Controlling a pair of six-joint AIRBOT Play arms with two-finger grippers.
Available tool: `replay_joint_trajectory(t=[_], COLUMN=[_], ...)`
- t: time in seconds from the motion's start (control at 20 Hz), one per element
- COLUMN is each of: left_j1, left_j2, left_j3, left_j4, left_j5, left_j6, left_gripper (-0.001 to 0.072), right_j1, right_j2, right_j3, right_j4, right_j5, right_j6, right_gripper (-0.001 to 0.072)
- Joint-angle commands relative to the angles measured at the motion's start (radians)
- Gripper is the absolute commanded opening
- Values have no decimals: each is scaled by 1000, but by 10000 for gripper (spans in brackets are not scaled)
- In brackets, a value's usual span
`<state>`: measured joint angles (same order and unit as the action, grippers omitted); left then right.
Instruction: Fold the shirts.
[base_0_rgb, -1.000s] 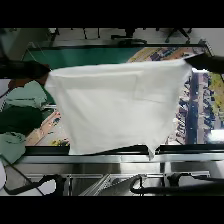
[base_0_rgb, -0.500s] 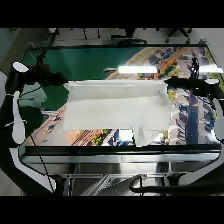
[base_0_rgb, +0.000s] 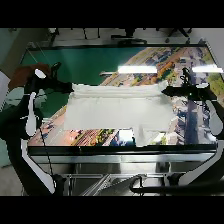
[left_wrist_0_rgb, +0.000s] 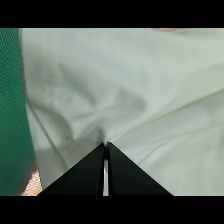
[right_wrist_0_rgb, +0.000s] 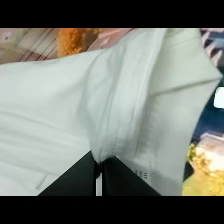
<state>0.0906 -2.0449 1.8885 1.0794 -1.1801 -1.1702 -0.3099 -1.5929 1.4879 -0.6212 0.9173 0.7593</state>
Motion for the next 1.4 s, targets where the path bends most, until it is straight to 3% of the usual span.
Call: replay_joint_trajectory(t=[0.0, 0.15, 0.2, 0.25, 0.3, 0.4, 0.45, 0.5, 0.6, 0.75, 0.9, 1.05, 1.1, 1.15, 1.2, 1.25, 1.3, 1.35], left_j1=[-31, -40, -41, -43, -42, -32, -18, 1, 42, 105, 151, 161, 161, 161, 161, 161, 160, 156], left_j2=[-12, -11, -10, -6, 2, 43, 72, 106, 169, 279, 370, 396, 395, 395, 395, 395, 395, 395], left_j3=[2, 2, 3, 3, 3, 3, 3, 2, -27, -241, -536, -707, -744, -767, -786, -800, -812, -819], left_j4=[112, 151, 147, 148, 151, 160, 159, 159, 155, 99, 34, 15, -3, -33, -82, -125, -153, -163], left_j5=[29, -4, -24, -46, -66, -109, -129, -162, -230, -271, -210, -130, -105, -85, -70, -66, -72, -80], left_j6=[-1, -2, -2, -4, -18, -46, -56, -74, -88, -84, -36, -15, -3, 15, 37, 60, 87, 100], left_gripper=[17, 21, 231, 612, 660, 660, 660, 660, 660, 660, 660, 660, 660, 660, 659, 588, 425, 312], right_j1=[14, 16, 17, 16, 16, 5, -8, -28, -77, -159, -237, -302, -307, -306, -303, -301, -301, -301], right_j2=[-16, -6, 0, 10, 25, 75, 112, 154, 235, 327, 437, 583, 624, 666, 703, 737, 763, 785], right_j3=[0, 0, 0, 0, 1, 0, 0, 0, 0, -18, -140, -324, -383, -447, -505, -567, -620, -673], right_j4=[-16, -14, -14, -15, -15, -15, -16, -16, -17, -127, -172, -207, -229, -264, -282, -282, -283, -281], right_j5=[3, 5, 8, 8, 11, 31, 45, 72, 147, 314, 442, 450, 452, 452, 452, 446, 436, 431], right_j6=[11, 14, 16, 29, 41, 43, 67, 97, 127, 245, 294, 342, 359, 382, 397, 398, 406, 408], right_gripper=[24, 28, 111, 209, 262, 291, 390, 435, 435, 434, 434, 437, 454, 515, 521, 520, 522, 524])
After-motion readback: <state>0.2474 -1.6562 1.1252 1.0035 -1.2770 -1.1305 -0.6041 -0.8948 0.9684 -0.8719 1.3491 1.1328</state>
